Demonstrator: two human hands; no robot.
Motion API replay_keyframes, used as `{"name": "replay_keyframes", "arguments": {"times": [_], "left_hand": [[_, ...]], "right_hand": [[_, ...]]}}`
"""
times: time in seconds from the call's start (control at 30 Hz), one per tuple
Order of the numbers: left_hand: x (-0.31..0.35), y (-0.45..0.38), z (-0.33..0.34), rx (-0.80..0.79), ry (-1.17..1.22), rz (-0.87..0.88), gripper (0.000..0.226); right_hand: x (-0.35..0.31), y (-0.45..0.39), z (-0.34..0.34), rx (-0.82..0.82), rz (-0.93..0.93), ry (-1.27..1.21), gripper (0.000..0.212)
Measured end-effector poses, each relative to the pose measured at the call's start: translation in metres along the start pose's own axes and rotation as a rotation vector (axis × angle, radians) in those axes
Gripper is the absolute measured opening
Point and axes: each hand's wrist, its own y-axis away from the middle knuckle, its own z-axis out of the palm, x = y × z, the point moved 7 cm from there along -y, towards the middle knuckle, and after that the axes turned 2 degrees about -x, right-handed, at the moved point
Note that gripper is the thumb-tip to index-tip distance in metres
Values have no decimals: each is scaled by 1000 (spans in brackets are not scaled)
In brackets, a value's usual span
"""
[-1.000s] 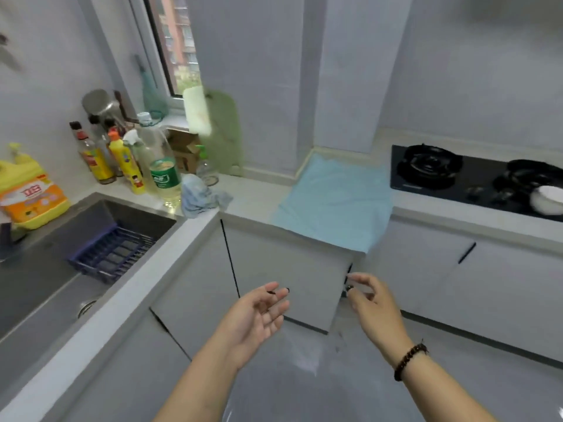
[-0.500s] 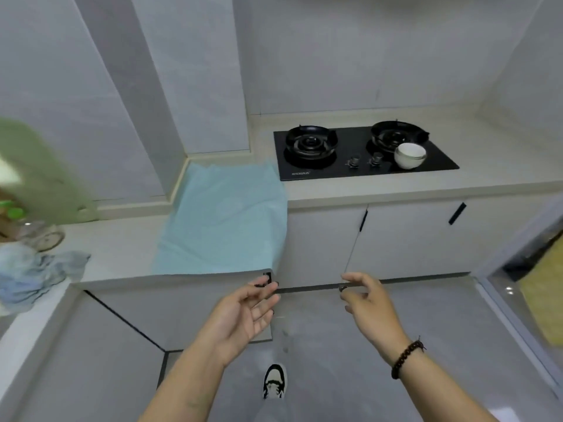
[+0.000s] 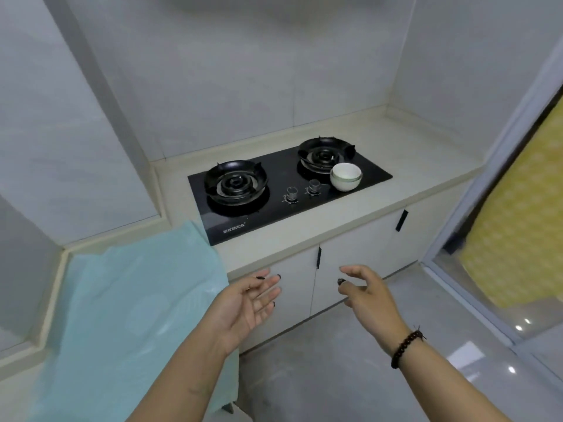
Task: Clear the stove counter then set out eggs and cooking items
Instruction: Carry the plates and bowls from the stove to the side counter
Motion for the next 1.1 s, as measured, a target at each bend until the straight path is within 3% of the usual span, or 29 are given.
{"name": "replay_keyframes", "arguments": {"times": [0.3,0.73,1.1], "left_hand": [[23,-114,80,-89,-70,-109,32],[41,-274,211,29,45,-86,26],[75,-380,216,163,-24,-92,31]], "right_hand": [[4,-99,-57,107,68,-53,22],[-7,-306,-151,-43,84,102,26],[-14,-427,-148,-91,138,133,24]]}}
